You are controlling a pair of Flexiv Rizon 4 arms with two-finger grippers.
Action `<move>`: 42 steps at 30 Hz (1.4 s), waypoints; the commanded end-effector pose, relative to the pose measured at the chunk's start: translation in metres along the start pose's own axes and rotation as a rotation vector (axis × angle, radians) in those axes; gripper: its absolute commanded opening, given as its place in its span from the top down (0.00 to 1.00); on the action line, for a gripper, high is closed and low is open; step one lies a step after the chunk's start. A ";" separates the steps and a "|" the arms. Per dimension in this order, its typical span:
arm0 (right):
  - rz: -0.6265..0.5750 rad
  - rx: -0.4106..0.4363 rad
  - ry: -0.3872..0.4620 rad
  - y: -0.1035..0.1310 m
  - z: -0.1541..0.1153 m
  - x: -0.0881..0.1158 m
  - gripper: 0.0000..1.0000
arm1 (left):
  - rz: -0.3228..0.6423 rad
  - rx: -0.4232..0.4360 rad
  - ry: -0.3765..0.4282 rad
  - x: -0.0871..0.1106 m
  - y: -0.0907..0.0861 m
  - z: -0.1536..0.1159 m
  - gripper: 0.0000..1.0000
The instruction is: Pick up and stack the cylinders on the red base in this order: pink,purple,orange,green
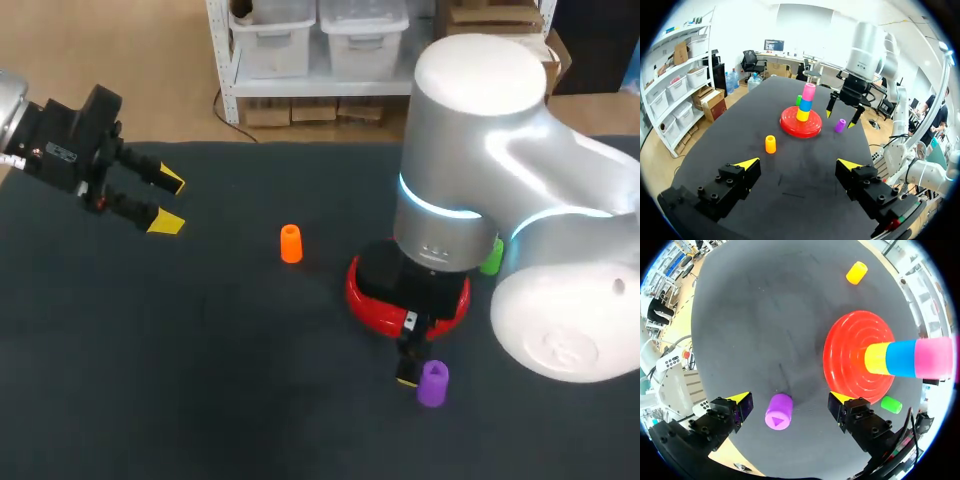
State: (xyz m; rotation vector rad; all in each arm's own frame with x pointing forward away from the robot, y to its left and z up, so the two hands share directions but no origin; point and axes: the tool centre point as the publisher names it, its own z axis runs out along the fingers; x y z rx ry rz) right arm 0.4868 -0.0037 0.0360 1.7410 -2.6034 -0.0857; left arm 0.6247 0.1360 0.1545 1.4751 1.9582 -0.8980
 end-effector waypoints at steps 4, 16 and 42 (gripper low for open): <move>0.038 0.008 -0.038 0.011 0.005 0.024 0.00 | 0.003 0.000 -0.003 0.002 0.000 0.000 0.00; 0.056 0.016 -0.019 0.002 0.004 0.026 0.00 | 0.003 0.000 -0.003 0.002 0.000 0.000 0.00; 0.036 -0.025 -0.006 0.010 0.007 0.024 1.00 | 0.003 0.000 -0.003 0.002 0.000 0.000 0.00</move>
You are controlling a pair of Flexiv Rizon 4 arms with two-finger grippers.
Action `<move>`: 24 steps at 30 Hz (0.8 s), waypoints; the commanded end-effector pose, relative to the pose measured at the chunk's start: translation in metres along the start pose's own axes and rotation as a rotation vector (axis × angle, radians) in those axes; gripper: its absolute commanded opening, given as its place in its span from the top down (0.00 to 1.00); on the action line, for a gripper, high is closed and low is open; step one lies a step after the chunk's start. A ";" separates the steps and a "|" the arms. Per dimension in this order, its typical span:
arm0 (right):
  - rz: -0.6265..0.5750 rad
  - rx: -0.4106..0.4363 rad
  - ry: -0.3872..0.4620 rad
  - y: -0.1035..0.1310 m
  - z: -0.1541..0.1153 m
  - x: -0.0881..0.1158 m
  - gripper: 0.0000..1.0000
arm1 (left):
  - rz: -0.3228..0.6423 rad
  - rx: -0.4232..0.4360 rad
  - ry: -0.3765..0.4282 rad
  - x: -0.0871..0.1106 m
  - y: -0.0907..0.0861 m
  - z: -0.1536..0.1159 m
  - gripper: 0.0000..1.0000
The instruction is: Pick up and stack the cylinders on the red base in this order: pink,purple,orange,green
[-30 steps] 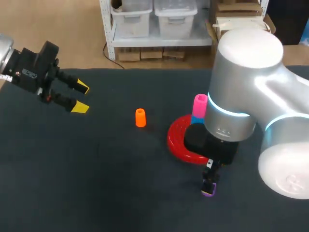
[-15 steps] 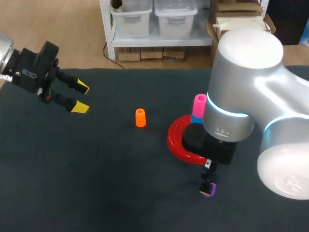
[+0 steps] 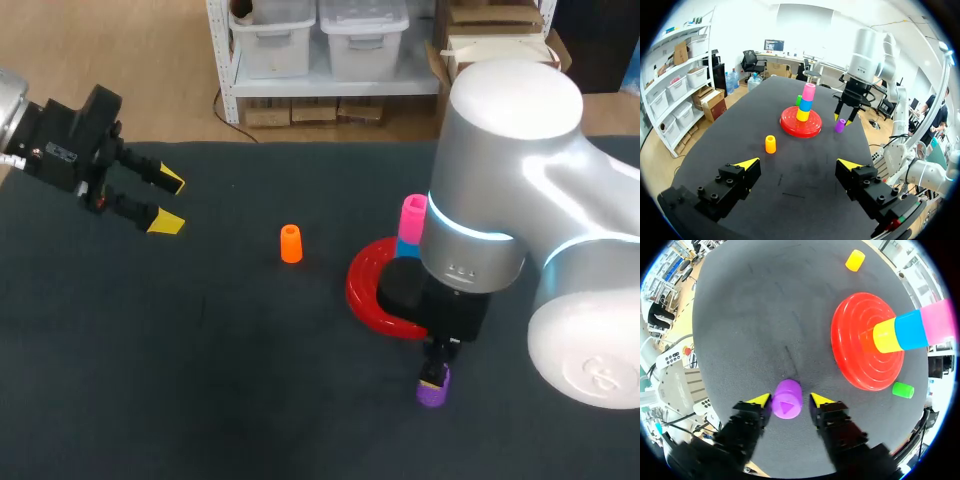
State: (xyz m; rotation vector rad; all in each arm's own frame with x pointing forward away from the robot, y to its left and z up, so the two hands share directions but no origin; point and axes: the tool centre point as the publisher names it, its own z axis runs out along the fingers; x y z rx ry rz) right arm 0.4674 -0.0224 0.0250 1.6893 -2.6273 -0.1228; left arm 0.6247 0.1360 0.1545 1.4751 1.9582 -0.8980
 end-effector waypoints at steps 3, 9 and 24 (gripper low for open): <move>0.000 0.028 -0.017 -0.001 -0.022 -0.005 1.00 | 0.003 0.000 -0.003 0.002 0.000 0.000 0.00; 0.033 0.144 -0.055 -0.036 -0.094 -0.010 1.00 | 0.003 0.000 -0.003 0.002 0.000 0.000 0.00; -0.033 0.302 -0.083 -0.120 -0.204 -0.054 1.00 | 0.003 0.000 -0.003 0.002 0.000 0.000 0.00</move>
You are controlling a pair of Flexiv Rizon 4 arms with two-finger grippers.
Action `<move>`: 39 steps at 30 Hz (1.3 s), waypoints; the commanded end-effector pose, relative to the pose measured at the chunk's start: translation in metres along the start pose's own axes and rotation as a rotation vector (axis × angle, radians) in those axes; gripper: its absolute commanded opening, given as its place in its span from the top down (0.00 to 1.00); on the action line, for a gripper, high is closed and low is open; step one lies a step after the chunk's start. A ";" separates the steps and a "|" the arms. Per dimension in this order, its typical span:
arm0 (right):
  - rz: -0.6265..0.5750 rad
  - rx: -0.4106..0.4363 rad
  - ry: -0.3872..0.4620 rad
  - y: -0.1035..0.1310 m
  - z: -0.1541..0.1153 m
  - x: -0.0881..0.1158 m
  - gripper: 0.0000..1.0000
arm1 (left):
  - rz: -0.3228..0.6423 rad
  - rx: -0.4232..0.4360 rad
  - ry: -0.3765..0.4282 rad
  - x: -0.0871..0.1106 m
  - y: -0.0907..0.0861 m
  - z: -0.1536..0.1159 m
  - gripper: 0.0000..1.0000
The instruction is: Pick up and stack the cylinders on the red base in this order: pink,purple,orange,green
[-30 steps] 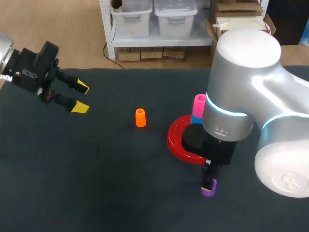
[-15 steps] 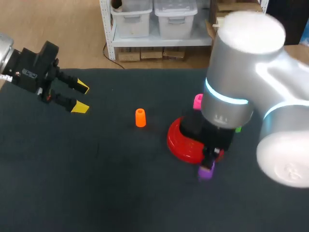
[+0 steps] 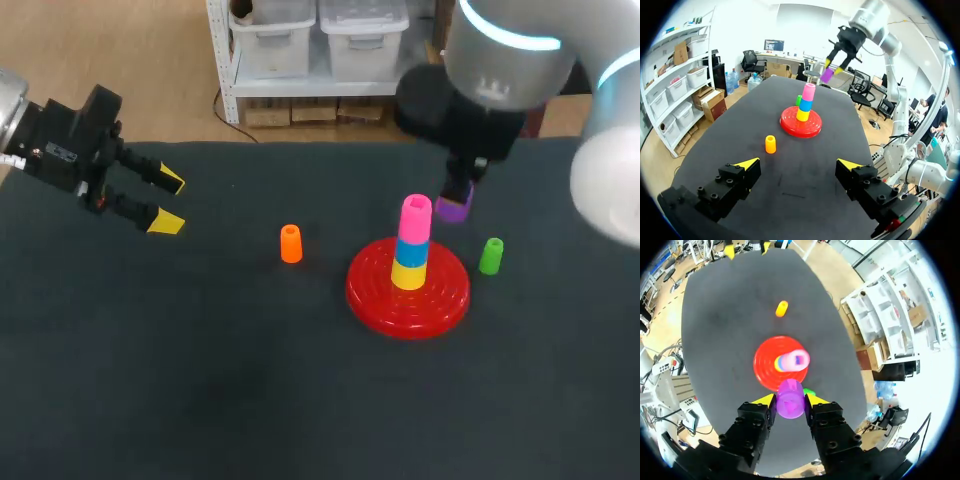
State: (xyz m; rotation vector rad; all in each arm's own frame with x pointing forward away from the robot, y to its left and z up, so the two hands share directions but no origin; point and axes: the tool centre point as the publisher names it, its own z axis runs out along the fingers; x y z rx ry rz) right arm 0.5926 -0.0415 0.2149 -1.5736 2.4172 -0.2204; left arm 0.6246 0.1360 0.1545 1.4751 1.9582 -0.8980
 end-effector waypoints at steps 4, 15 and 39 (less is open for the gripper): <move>-0.056 -0.067 0.028 -0.021 0.005 -0.029 1.00 | 0.003 0.000 -0.003 0.002 0.000 0.000 0.00; -0.099 -0.153 0.052 -0.022 0.022 -0.036 1.00 | 0.003 0.000 -0.003 0.002 0.000 0.000 0.00; -0.129 -0.188 0.086 -0.024 0.045 -0.045 1.00 | 0.003 0.000 -0.003 0.002 0.000 0.000 0.00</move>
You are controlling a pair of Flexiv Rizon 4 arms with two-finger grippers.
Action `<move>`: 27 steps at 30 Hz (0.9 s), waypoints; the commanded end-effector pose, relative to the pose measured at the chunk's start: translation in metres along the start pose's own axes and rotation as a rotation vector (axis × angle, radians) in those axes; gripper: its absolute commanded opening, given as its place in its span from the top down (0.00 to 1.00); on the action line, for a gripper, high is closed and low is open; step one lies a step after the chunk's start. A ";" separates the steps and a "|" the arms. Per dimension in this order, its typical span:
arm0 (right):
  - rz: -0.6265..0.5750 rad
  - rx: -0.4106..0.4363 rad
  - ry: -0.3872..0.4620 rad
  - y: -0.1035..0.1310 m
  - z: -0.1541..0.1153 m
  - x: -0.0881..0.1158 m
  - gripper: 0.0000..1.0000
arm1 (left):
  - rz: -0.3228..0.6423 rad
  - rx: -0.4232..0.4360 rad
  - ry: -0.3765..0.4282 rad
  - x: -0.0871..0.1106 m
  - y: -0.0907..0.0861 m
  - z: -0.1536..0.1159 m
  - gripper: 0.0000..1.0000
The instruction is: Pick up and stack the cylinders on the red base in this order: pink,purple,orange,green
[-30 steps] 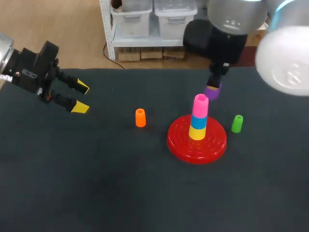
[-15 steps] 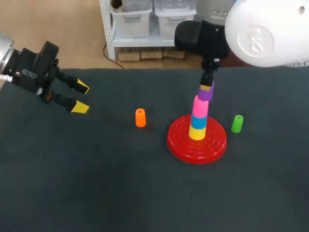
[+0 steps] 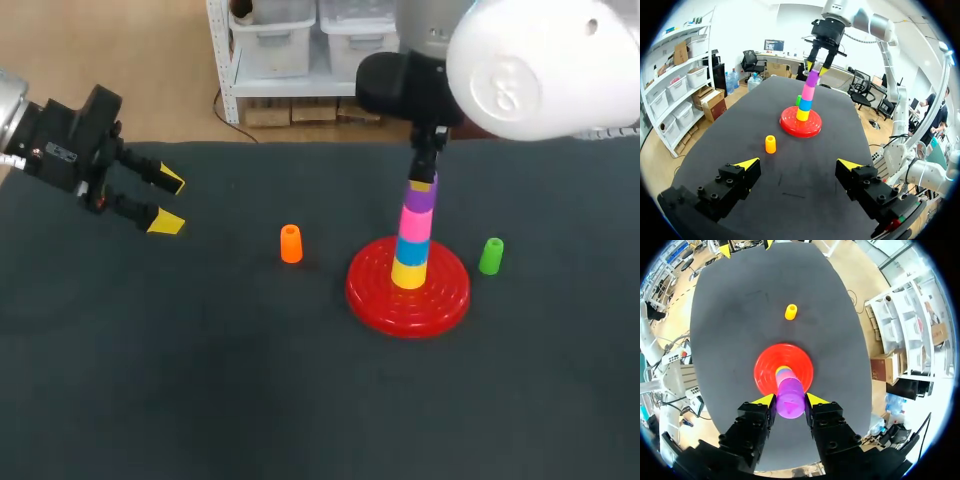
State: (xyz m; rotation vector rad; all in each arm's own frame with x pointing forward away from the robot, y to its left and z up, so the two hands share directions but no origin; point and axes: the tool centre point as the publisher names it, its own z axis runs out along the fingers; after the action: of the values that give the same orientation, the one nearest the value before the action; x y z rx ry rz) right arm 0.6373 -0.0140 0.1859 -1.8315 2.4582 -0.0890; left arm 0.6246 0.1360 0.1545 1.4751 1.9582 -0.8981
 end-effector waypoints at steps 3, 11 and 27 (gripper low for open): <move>-0.005 -0.014 0.010 -0.007 0.005 -0.007 1.00 | 0.003 0.000 -0.003 0.002 0.000 0.000 0.00; 0.001 -0.077 0.012 -0.004 0.020 -0.005 1.00 | 0.003 0.000 -0.003 0.002 0.000 0.000 0.00; 0.024 -0.005 -0.029 0.010 -0.010 0.001 0.00 | 0.003 0.000 -0.003 0.002 0.000 0.000 0.00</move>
State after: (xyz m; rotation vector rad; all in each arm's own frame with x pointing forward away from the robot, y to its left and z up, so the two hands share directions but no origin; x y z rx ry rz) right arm 0.6406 -0.0074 0.1839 -1.8149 2.4927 -0.0143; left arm 0.6246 0.1360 0.1545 1.4751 1.9582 -0.8981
